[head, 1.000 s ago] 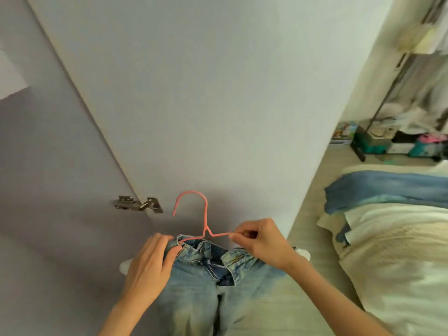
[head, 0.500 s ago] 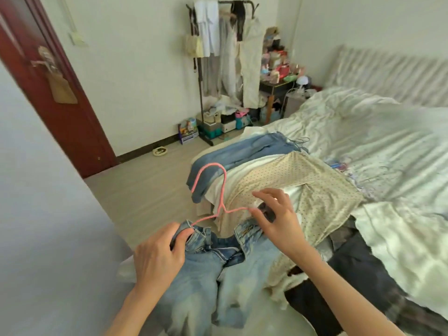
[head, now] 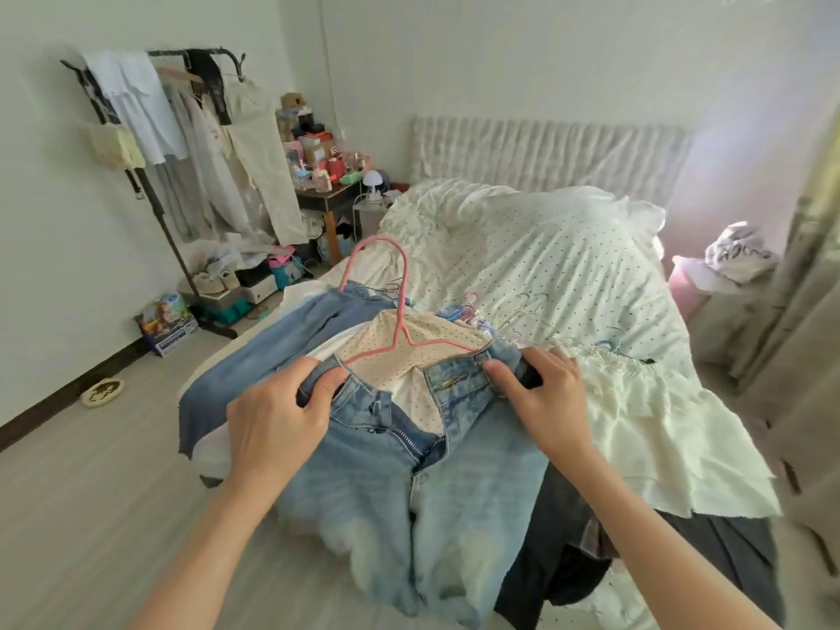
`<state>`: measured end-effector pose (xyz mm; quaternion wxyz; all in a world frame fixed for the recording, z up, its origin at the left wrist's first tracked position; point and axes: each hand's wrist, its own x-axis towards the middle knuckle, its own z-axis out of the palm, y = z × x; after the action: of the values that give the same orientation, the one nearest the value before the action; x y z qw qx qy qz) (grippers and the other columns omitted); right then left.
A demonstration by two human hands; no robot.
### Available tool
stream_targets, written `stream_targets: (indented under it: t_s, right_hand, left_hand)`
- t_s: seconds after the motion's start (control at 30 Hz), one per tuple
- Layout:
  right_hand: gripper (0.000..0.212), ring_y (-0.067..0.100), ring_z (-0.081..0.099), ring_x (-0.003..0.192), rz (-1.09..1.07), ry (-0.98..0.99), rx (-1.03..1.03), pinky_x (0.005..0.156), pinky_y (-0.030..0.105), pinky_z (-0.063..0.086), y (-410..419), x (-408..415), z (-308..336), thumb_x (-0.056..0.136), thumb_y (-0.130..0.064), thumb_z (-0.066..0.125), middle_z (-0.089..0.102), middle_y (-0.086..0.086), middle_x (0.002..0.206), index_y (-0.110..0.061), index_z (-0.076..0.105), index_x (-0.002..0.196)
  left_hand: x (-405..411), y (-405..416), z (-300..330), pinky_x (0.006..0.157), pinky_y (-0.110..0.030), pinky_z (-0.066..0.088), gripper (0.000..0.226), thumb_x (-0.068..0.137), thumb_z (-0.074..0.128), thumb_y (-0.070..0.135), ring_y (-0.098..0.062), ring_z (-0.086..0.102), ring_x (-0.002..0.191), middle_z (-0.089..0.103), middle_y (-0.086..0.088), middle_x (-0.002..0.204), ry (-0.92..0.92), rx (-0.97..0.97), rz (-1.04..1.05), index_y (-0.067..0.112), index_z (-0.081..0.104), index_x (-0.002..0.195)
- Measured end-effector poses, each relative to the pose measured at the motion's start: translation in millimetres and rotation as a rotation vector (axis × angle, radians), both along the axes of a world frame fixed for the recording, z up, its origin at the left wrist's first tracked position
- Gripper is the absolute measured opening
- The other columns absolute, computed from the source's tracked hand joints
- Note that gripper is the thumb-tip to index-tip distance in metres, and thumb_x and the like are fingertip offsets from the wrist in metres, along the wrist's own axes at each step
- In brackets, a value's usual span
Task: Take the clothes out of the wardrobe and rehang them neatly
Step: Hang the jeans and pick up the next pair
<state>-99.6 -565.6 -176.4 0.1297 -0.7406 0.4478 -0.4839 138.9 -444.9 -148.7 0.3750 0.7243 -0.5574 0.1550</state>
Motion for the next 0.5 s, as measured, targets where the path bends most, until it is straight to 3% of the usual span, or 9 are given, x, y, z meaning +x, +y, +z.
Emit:
stream_targets:
  t_s: [0.13,0.27,0.5]
  right_hand:
    - [0.051,0.018,0.034,0.062,-0.237,-0.072,-0.042,0.066,0.03,0.024,-5,-33,25,0.071,-0.064,0.051,0.029,-0.008,0.049,-0.023,0.027,0.051]
    - [0.059,0.007,0.034,0.057,-0.449,-0.039,-0.117,0.067,0.027,0.022,-12,-66,54,0.071,-0.066,0.048,0.031,-0.009,0.051,-0.01,0.039,0.052]
    - [0.059,0.016,0.041,0.078,-0.736,0.043,-0.173,0.067,0.03,0.032,-39,-115,120,0.068,-0.075,0.043,0.044,-0.008,0.067,-0.017,0.051,0.066]
  left_hand:
    - [-23,-56,27,0.041,-0.021,0.023,0.037,0.083,0.044,0.053,-0.016,0.033,0.042,0.028,0.009,0.041,0.014,-0.05,-0.19,0.026,0.034,0.059]
    - [-45,-105,52,0.044,-0.021,0.027,0.044,0.083,0.044,0.056,-0.019,0.041,0.047,0.04,0.006,0.045,0.024,-0.128,-0.344,0.018,0.047,0.061]
    - [-96,-187,104,0.048,-0.029,0.027,0.038,0.087,0.051,0.049,-0.021,0.044,0.053,0.047,0.003,0.056,0.056,-0.256,-0.534,0.019,0.045,0.066]
